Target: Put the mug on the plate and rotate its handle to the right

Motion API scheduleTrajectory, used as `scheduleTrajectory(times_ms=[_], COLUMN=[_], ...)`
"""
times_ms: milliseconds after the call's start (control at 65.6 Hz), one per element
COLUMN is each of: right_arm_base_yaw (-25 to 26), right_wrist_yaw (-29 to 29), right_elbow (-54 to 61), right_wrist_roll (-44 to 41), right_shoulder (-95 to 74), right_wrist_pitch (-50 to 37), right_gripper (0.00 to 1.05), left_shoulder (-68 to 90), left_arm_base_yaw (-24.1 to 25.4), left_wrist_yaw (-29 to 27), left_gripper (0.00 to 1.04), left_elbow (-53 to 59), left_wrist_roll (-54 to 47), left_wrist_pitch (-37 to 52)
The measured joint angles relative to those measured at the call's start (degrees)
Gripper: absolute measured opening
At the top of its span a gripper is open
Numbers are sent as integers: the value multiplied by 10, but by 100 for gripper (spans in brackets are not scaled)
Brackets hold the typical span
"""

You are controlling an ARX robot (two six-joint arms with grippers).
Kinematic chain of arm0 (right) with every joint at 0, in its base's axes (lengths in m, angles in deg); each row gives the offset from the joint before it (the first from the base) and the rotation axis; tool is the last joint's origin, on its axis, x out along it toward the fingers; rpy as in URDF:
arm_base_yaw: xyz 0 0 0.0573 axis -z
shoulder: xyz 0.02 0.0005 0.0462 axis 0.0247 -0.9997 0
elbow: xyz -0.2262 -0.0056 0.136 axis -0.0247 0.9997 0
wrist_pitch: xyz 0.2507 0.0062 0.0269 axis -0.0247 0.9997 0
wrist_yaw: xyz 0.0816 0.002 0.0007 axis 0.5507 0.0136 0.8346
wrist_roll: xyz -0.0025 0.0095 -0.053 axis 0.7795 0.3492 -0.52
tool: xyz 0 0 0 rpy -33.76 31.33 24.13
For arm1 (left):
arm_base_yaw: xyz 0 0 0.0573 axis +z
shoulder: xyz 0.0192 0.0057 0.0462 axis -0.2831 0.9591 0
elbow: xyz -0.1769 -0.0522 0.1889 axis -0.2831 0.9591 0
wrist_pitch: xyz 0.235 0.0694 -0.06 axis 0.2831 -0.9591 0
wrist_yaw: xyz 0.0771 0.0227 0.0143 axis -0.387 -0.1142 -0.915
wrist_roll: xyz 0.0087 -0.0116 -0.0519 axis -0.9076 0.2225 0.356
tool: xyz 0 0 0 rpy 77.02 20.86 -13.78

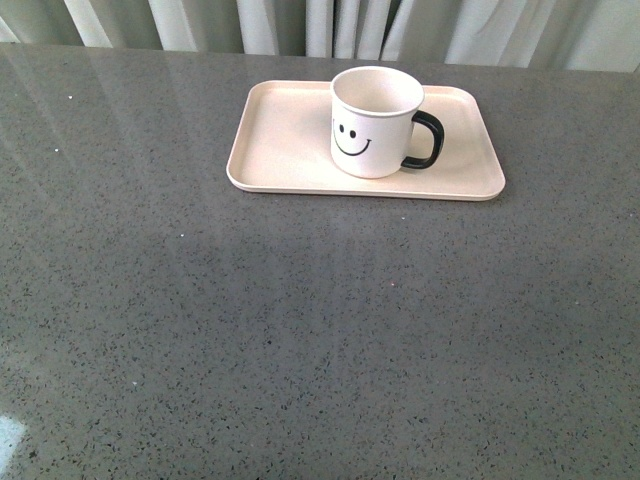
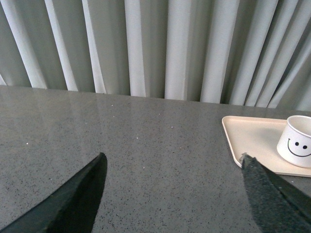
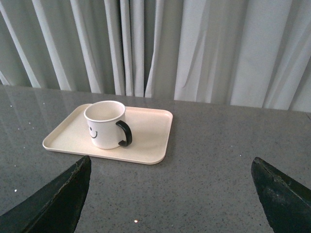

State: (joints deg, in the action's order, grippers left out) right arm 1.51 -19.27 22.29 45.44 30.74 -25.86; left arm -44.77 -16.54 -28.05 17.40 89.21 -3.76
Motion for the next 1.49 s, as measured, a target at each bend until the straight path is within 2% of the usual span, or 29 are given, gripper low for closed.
scheduleTrajectory(times_ms=[30,61,213,229,244,305,335,396,457,549,595,823,976,1143,1494], right_arm_base_yaw=[0,0,2,7,22,83,107,135,142,139,124,33,-13,-38,-63], right_wrist_yaw=[0,0,11,28,82,236,298,378,400,381,347,232,177,129,92], right_elbow=[0,0,-2,-7,-25,-100,-134,-183,-230,-294,-335,-459,-554,-660,-818], right_wrist_roll=[0,0,-3,-12,-26,-99,-128,-155,-158,-146,-132,-88,-37,12,59], right_shoulder=[0,0,-5,-14,-34,-163,-233,-349,-441,-549,-620,-812,-937,-1066,-1189], right_wrist_pitch=[0,0,5,19,63,213,261,266,216,132,75,-33,-23,8,78], right_gripper=[96,96,96,96,96,96,96,96,96,96,96,96,96,96,96], left_shoulder=[0,0,0,0,0,0,0,0,0,0,0,0,0,0,0], left_arm_base_yaw=[0,0,0,0,0,0,0,0,0,0,0,0,0,0,0], left_wrist_yaw=[0,0,0,0,-1,0,1,0,0,0,0,0,0,0,0], left_gripper=[93,97,96,96,96,96,96,96,96,96,96,96,96,96,96], left_elbow=[0,0,0,0,0,0,0,0,0,0,0,0,0,0,0], left_wrist_roll=[0,-1,-1,-1,-1,-2,-2,-2,-2,-2,-2,-2,-2,-2,-2], left_wrist_pitch=[0,0,0,0,0,0,0,0,0,0,0,0,0,0,0])
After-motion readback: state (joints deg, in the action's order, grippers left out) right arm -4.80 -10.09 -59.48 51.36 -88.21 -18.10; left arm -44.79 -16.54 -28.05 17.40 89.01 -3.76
